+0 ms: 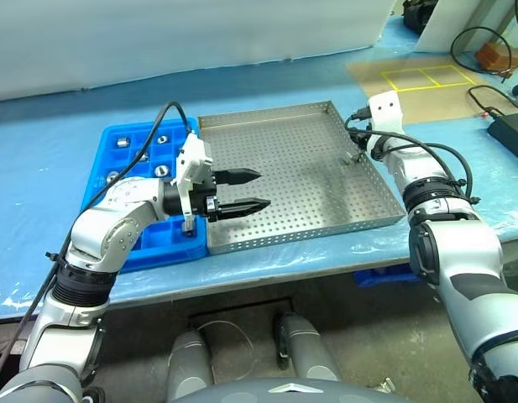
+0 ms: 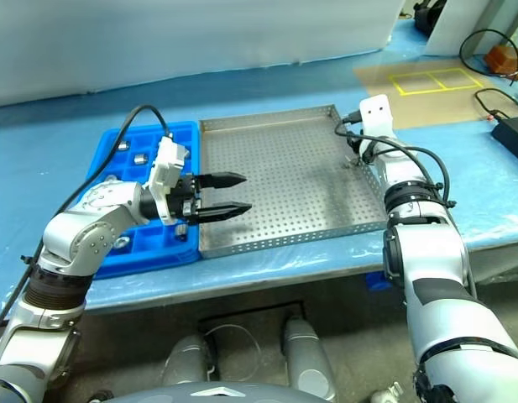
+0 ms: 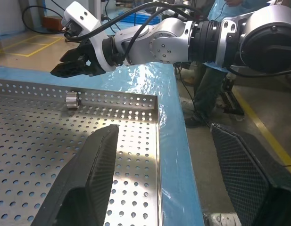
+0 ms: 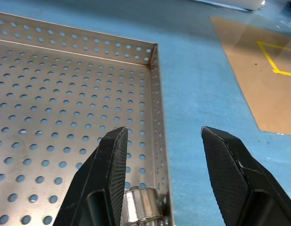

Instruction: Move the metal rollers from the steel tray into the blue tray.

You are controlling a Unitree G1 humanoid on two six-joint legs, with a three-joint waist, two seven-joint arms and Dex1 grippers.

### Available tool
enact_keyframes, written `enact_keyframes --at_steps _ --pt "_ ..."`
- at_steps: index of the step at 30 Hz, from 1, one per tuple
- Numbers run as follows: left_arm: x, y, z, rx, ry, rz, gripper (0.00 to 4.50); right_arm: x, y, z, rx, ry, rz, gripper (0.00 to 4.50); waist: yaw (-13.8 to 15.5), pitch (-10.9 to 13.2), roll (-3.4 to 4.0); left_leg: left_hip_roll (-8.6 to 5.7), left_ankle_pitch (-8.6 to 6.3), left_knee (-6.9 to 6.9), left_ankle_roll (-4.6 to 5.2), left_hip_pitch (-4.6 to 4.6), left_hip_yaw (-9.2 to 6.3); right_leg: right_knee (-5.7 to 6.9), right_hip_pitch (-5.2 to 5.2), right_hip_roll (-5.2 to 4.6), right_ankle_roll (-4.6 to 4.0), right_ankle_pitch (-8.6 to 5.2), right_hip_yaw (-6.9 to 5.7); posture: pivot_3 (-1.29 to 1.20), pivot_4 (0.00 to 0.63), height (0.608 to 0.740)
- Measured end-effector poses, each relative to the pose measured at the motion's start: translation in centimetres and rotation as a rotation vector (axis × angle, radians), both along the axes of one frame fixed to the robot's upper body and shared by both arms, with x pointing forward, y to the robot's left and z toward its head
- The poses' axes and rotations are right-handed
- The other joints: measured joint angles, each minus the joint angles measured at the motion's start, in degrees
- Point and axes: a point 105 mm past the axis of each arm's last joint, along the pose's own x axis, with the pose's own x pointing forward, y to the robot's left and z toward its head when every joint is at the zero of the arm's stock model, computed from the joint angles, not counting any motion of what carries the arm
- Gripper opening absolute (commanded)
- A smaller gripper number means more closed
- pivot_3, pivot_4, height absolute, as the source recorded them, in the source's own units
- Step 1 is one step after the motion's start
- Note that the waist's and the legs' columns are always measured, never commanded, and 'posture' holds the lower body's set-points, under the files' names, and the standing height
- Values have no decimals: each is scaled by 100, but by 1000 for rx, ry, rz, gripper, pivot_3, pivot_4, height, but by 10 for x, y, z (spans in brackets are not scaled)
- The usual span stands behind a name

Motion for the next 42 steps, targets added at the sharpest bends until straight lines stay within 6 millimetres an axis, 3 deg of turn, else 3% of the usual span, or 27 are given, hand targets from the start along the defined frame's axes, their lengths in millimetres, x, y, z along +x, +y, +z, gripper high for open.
enact_keyframes --at_steps 5,10,19,26,33,42 --pt "-3 0 -5 -1 10 13 3309 -1 16 -17 16 35 50 2533 46 0 0 -3 -2 15 2 1 0 18 3 -9 24 -14 -2 -351 150 740" --pt "-6 1 -8 2 22 29 3309 -8 13 -43 19 89 40 2533 89 1 1 -7 -1 17 2 -1 0 25 3 -14 11 -6 -4 -350 150 740" --pt "-6 2 -8 6 20 34 3309 -9 11 -40 -28 63 41 2533 47 1 1 -4 -1 18 2 3 -1 26 1 -12 26 -16 -3 -364 150 740" --pt "-2 1 -6 10 3 49 3309 -13 16 -59 -1 108 36 2533 51 1 1 -5 -1 18 2 2 -1 26 1 -13 26 -16 -3 -363 150 740" --pt "1 -4 1 -24 -7 65 3309 -14 14 -61 20 69 4 2533 58 1 1 -6 -1 18 2 2 -1 26 3 -13 26 -15 -3 -363 150 740" --pt "1 -4 0 -22 -5 68 3309 -13 0 -50 78 -16 -88 2533 53 1 1 -6 -1 18 2 2 0 26 1 -13 38 -23 -2 -366 150 740"
